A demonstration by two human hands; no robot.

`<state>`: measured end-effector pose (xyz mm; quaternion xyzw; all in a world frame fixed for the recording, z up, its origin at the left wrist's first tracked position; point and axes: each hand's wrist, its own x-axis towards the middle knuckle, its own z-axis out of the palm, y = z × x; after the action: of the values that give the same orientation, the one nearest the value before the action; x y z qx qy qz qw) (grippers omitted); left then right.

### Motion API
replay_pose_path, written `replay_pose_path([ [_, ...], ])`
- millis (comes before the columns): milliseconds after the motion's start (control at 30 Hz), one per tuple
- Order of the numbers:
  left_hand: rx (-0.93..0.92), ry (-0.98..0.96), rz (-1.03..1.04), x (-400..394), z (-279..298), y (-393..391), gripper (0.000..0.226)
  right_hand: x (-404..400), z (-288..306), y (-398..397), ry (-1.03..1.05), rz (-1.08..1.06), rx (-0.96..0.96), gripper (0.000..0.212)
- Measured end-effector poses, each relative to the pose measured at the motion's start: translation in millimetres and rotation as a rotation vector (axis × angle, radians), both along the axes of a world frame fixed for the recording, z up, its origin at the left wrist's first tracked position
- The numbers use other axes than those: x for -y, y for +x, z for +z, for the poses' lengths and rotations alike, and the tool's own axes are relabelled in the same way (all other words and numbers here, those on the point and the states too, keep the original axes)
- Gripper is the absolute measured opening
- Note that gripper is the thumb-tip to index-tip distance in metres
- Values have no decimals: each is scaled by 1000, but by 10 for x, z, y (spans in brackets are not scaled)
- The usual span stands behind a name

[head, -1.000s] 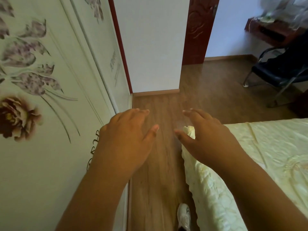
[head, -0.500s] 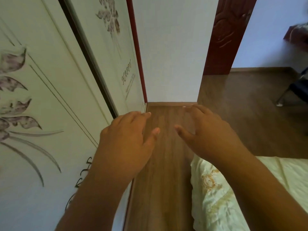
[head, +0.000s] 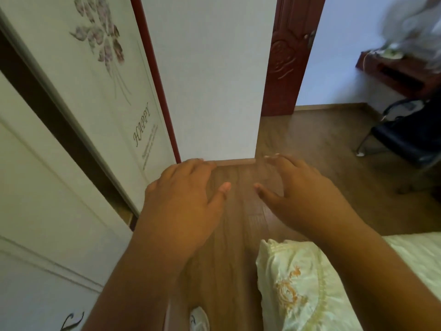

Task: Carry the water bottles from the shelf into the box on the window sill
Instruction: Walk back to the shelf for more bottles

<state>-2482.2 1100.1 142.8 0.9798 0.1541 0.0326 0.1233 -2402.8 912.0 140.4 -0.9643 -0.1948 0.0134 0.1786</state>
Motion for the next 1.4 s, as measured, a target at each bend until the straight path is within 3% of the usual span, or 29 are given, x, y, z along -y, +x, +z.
replay_pose_path([
  [167, 106, -25, -108, -408, 228, 739, 66, -336, 140, 564, -16, -128, 57, 70],
  [400, 41, 3, -182, -1066, 256, 1563, 73, -948, 196, 1200, -13, -197, 54, 70],
  [500, -6, -2, -192, -1252, 244, 1857, 82, -1125, 123, 1450, -32, -193, 22, 71],
  [800, -24, 9, -156, -1532, 153, 2749, 79, -1493, -73, 2485, 6, -124, 1, 70],
  [967, 31, 65, -87, -1559, 249, 3278, 66, -1587, 11, 3191, 53, -76, 10, 72],
  [1133, 103, 70, -53, -1475, 362, 3811, 68, -1577, 166, 3835, 73, -50, 53, 74],
  [1400, 44, 13, -144, -1047, 342, 4613, 76, -1093, 232, 4422, 25, -171, 28, 74],
])
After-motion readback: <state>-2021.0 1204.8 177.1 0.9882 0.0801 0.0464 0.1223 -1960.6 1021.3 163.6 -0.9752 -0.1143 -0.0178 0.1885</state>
